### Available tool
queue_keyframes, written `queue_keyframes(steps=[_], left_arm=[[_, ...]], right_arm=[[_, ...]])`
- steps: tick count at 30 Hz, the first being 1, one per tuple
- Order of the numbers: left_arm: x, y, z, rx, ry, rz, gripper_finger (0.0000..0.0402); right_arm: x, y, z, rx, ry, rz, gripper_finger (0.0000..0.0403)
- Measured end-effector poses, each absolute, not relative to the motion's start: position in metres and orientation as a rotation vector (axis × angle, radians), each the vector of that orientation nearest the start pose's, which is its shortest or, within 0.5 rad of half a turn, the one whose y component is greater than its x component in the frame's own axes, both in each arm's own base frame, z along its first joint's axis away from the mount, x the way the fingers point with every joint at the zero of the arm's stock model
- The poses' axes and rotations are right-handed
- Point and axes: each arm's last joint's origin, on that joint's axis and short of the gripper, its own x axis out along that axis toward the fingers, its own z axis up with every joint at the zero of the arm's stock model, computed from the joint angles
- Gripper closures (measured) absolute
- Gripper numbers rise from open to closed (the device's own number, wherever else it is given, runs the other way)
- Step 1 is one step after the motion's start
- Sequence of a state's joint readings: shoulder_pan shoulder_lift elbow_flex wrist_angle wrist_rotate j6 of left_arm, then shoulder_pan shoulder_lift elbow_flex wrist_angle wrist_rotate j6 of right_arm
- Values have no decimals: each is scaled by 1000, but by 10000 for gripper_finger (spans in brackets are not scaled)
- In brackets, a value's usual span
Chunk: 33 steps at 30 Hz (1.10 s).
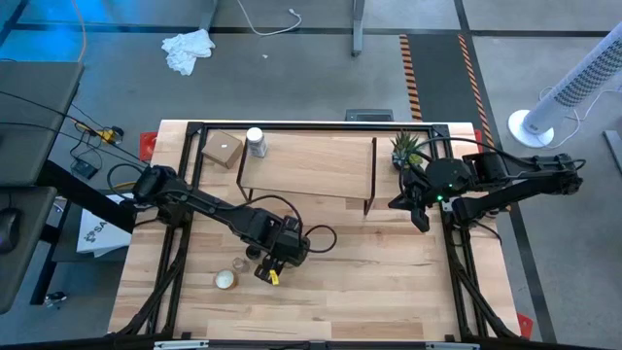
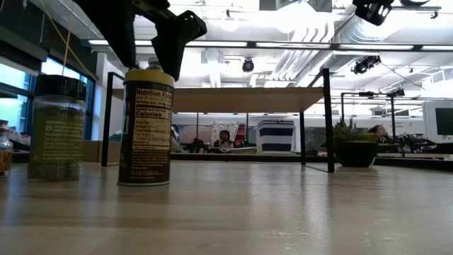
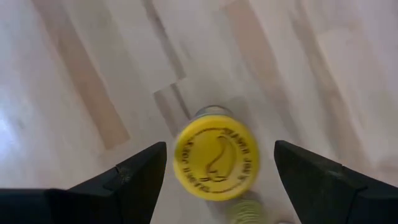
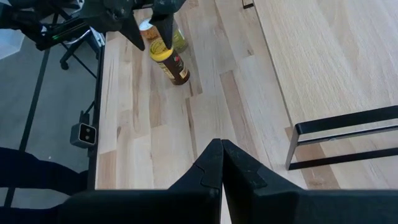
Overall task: Shelf spices
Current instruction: Put the yellow seasoning bottle on the shelf
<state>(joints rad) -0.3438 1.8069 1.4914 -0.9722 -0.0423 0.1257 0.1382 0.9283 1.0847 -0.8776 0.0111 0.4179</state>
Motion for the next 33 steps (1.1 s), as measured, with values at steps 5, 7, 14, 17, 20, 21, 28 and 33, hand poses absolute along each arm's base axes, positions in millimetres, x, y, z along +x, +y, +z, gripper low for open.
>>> queue_keyframes(steps=[5, 7, 14, 17, 20, 21, 28, 33], left_arm=[[343, -117, 243, 354, 1271, -332, 107], [344, -118, 240, 360, 1276, -342, 107], [344, -119, 223, 350, 1335, -373, 107], [342, -118, 216, 352, 1351, -372, 107], [344, -117, 214, 347, 1336, -368, 107], [345, -117, 215, 345, 1325, -368, 107], [350, -119, 216, 313, 1270, -384, 107], [349, -120, 215, 314, 1266, -386, 107]], right_arm=[[165, 22, 348, 343, 733, -38, 403], [165, 22, 348, 342, 736, -39, 403], [164, 22, 347, 338, 747, -40, 403], [164, 22, 347, 329, 750, -38, 403], [164, 22, 347, 316, 751, -32, 403], [164, 22, 347, 315, 751, -32, 403], [164, 22, 347, 315, 751, -32, 403], [164, 22, 347, 315, 751, -32, 403]])
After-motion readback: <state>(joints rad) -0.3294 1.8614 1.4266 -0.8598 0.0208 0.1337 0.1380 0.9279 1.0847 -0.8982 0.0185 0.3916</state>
